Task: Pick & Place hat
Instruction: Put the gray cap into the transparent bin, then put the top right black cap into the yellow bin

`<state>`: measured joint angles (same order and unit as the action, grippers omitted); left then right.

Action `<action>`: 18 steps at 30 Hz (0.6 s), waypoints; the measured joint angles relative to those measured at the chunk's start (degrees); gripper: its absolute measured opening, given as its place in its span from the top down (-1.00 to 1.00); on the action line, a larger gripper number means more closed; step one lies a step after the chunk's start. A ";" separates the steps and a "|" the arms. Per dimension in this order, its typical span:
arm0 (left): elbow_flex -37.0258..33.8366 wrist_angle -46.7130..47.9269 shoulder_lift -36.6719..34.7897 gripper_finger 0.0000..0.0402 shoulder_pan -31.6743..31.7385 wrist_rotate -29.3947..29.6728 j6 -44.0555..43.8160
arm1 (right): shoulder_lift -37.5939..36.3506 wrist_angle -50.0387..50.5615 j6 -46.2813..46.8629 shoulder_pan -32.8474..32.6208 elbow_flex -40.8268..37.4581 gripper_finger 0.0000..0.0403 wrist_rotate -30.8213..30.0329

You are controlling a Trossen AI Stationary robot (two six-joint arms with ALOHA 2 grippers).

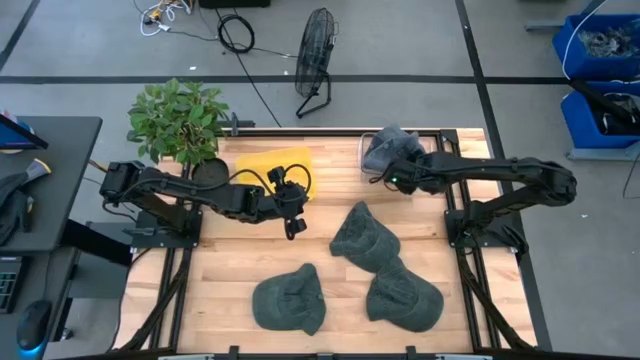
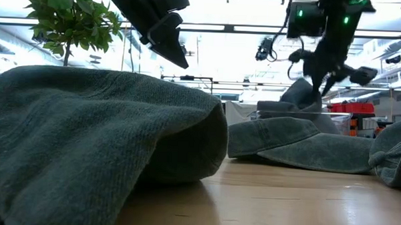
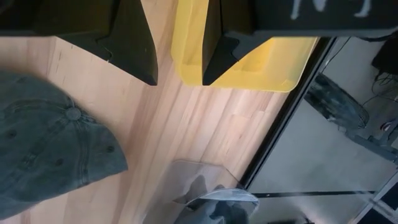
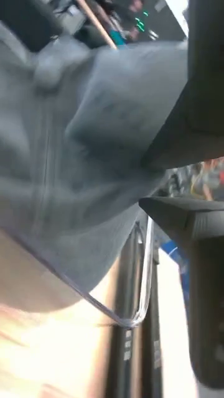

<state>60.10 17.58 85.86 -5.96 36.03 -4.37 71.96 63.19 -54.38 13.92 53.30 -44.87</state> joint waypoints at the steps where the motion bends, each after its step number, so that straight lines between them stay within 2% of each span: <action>1: 0.00 -0.01 0.00 0.36 0.00 -0.69 0.53 | -0.71 0.89 2.04 -0.43 1.38 0.62 0.28; 3: -0.01 -0.02 0.00 0.36 0.00 -2.98 1.60 | -2.24 1.34 6.32 -1.49 4.08 0.68 1.93; 5: 0.00 0.05 0.00 0.36 -0.07 -5.97 1.82 | -3.60 1.12 10.39 -2.74 6.83 0.72 6.41; 9: -0.06 0.50 -0.34 0.36 -0.89 -11.83 2.05 | -5.96 -2.89 18.16 -5.04 10.94 0.79 19.82; 14: -0.04 0.75 -2.32 0.36 -3.52 -17.98 2.09 | -7.25 -14.65 35.60 -8.52 11.69 0.81 37.59; 18: -0.02 1.25 -4.52 0.36 -6.15 -18.29 2.05 | -5.78 -22.02 44.04 -11.60 11.78 0.82 45.82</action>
<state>60.07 18.84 81.35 -12.11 17.74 -2.33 66.17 41.16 -10.33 2.32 65.08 0.95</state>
